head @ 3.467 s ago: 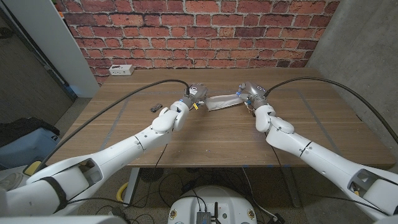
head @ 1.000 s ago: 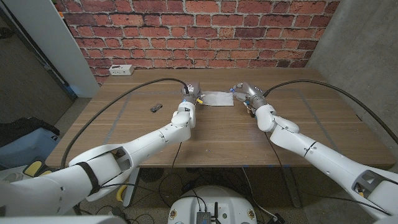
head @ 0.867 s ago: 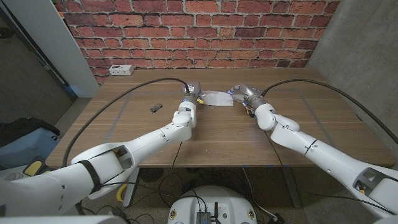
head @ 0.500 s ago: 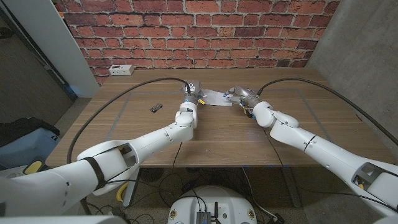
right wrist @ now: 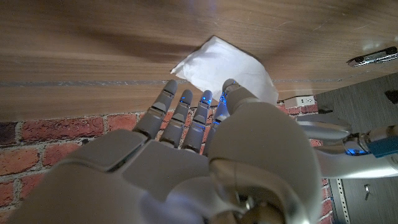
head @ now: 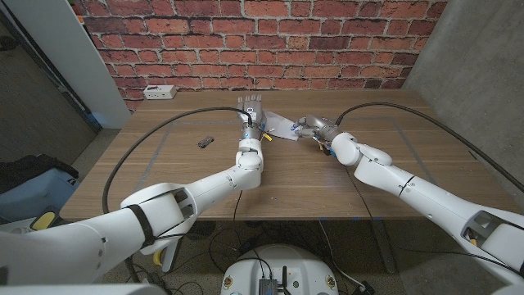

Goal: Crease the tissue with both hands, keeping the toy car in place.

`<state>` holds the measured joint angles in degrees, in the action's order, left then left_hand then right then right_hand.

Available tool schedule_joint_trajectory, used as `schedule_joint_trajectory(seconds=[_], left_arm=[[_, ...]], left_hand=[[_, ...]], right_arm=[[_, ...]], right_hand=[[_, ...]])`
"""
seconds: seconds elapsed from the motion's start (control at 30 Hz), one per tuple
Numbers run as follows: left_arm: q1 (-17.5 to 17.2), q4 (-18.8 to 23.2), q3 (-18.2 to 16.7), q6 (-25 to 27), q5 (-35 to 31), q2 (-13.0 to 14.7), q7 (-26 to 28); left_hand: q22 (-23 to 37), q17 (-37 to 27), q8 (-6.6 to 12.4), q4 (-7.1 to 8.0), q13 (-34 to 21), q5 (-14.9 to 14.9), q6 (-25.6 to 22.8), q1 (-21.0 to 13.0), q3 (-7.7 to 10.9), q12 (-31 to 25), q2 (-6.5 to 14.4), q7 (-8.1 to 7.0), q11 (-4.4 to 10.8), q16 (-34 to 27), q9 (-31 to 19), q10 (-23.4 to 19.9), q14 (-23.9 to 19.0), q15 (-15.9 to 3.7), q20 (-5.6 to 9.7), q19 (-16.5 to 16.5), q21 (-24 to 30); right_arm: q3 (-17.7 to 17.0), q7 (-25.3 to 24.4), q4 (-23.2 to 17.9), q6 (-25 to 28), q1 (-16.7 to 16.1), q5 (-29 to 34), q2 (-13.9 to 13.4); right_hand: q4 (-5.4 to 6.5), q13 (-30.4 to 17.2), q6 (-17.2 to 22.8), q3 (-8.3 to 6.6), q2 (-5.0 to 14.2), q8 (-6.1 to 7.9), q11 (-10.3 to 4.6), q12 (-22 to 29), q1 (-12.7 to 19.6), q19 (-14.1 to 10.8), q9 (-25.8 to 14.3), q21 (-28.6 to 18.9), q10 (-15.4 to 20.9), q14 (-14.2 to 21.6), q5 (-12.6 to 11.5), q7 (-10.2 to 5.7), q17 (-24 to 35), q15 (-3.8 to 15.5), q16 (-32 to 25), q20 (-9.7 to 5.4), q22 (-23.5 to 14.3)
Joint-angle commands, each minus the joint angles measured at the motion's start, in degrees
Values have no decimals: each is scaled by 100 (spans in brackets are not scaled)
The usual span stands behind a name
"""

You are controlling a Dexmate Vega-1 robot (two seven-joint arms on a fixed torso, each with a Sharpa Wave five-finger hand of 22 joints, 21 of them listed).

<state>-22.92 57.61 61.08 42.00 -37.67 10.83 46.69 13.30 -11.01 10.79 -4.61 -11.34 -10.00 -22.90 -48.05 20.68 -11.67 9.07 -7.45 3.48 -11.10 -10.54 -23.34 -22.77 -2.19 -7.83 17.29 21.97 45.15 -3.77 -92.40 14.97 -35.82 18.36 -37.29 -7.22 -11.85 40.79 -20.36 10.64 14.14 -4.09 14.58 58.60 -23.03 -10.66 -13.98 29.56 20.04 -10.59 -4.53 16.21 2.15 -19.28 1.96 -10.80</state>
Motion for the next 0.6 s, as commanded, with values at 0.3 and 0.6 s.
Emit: schedule_joint_trajectory(seconds=[0.3, 0.6], left_arm=[[67, 1520, 548, 856, -341, 876, -1540], [193, 1165, 564, 1605, -457, 471, -1821]], left_hand=[[-69, 88, -60, -351, -18, -4, 233, -72, -122, 94, -596, -14, 94, 113, 2, 501, 511, 29, -12, -427, -99], [-101, 67, 6, -515, -17, -79, 309, -744, 224, -10, -44, 45, 26, 15, -5, 570, 609, 130, -80, -497, -118]], right_arm=[[32, 73, -46, -3, 24, 84, 30], [-18, 84, -134, -21, -37, 45, -17]], right_hand=[[1, -7, -119, 10, -91, -105, 1, -59, -31, -8, -10, -11, -84, -42, 24, -34, -8, 530, 18, 64, -7], [21, -7, -144, 53, -127, -138, 20, -76, -91, -14, -12, -13, -91, -47, 34, -17, -10, 497, 17, 73, -6]])
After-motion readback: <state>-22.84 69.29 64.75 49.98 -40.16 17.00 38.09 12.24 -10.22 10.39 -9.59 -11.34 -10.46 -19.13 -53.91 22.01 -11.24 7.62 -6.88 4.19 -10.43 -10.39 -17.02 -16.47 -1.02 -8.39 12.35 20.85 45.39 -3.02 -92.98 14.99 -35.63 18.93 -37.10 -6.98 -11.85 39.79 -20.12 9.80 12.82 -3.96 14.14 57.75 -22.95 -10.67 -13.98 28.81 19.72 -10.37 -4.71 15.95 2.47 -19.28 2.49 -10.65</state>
